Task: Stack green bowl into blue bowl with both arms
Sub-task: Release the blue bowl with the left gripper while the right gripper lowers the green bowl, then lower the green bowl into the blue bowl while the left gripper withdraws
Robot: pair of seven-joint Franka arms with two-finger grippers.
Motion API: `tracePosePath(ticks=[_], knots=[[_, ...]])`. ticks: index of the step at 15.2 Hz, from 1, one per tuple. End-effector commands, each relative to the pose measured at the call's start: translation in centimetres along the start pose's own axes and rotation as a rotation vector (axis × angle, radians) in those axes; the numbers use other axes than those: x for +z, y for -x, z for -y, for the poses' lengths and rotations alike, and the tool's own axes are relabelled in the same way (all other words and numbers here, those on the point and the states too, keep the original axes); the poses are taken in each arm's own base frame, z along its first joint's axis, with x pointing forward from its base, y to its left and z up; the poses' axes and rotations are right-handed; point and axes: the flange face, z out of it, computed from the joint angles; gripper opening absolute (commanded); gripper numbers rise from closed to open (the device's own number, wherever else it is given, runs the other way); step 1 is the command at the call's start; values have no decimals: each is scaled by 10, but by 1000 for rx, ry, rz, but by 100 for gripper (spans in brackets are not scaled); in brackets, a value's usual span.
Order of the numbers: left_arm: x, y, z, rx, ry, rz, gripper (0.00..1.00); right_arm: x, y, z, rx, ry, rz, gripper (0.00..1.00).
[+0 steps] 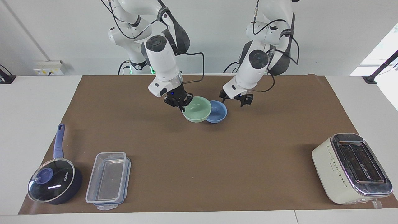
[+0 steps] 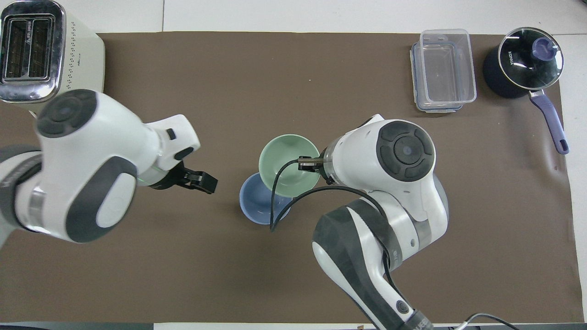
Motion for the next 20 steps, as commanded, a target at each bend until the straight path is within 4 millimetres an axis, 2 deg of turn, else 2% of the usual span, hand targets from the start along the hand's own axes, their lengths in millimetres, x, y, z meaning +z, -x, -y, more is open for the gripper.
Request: tracePosePath(ticks=[1,3,5,6,8,13,15,17,19,20], knots=[[-44,26,77,-36,52,-17,100,23,12,14,30,-22,-11,0],[-68,37,122,-27,52,-18,100,44,35,40,4,-17,9,0],[-88,49,164,-51,11,-21,100,68,41,41,-1,7,38,0],[-95,52,175,-61,-26,-23,100,76,41,40,-1,15,46,0],[-98,55,188,-81,-61,-26,100,78,43,40,-3,20,53,0],[-102,53,196,-96,-91,-36,100,81,46,39,-3,33,73,0],[-110,50,193,-97,-107,-40,100,93,55,47,-11,40,83,0],[-124,42,185,-97,-126,-43,100,100,65,53,-40,62,97,0],[-144,32,172,-77,-136,-10,100,98,63,52,-49,88,109,0],[-153,29,173,-90,-136,-7,100,98,62,51,-55,91,105,0]])
